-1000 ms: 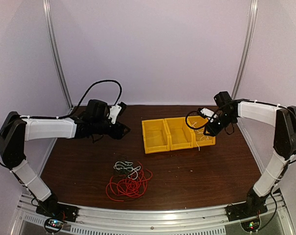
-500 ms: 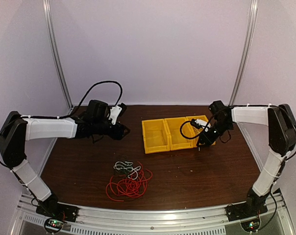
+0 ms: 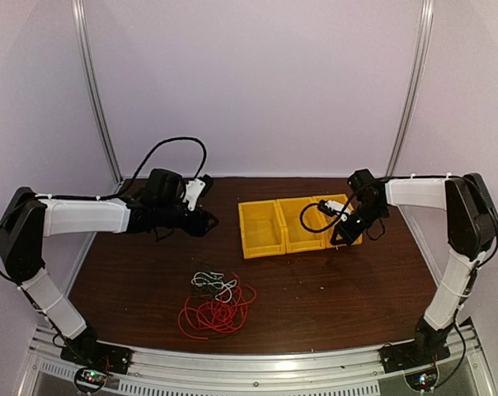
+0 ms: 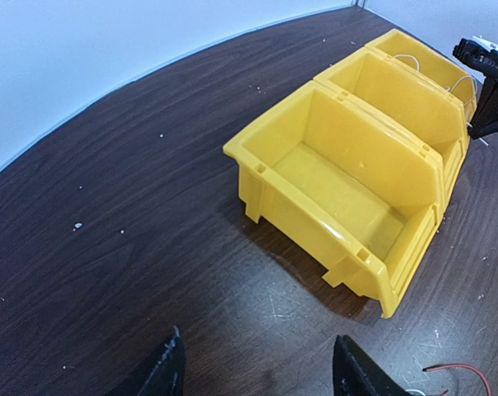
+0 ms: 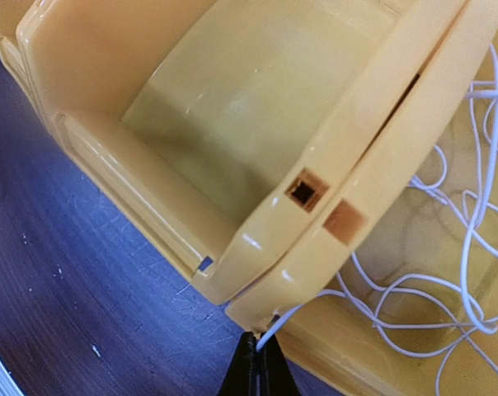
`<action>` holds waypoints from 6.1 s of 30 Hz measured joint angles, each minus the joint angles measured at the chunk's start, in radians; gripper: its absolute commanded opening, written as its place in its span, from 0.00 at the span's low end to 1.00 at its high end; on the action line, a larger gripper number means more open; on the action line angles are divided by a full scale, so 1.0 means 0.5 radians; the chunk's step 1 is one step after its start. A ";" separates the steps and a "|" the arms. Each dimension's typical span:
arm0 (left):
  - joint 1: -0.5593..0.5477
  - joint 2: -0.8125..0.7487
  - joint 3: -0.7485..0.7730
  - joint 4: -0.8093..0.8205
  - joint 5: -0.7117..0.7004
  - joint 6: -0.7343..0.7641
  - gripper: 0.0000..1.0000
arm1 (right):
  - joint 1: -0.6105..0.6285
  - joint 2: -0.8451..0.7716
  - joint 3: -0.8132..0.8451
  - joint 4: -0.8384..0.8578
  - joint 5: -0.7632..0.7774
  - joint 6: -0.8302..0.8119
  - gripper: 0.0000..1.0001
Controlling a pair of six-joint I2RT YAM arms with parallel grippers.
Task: Untangle the cables
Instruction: Adjust the untangled cable in the bin, then pick up one of the twisted cables from the tangled cable pile, then untie one of the twisted cables from the tangled cable pile, then adjust the untangled cable.
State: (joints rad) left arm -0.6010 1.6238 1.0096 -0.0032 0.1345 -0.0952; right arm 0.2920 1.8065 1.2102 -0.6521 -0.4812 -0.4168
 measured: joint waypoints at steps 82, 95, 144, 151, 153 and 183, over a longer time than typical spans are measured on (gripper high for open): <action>0.010 -0.986 -1.035 0.173 -0.594 -0.786 0.65 | 1.371 1.084 1.483 -0.138 0.201 -0.216 0.00; 0.011 -1.000 -1.166 0.747 0.115 -0.625 0.67 | 1.371 0.684 1.438 -0.198 0.142 -0.196 0.00; -0.242 0.456 -0.968 2.089 0.460 -0.698 0.29 | 1.098 -0.256 1.719 -0.439 -0.149 -0.292 0.00; -0.242 0.549 -0.958 2.084 0.407 -0.784 0.28 | 0.790 -0.485 1.794 -0.462 -0.285 -0.297 0.00; -0.242 0.549 -0.958 2.084 0.391 -0.806 0.28 | 0.700 -0.523 1.798 -0.464 -0.300 -0.297 0.00; -0.242 0.113 -0.516 1.034 0.239 -0.710 0.66 | 0.108 -0.692 1.561 -0.430 -0.438 -0.223 0.00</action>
State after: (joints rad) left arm -0.7219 1.6802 0.7517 0.5137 0.2539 -0.4503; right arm 0.3462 1.4605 1.9907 -0.8673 -0.7002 -0.5282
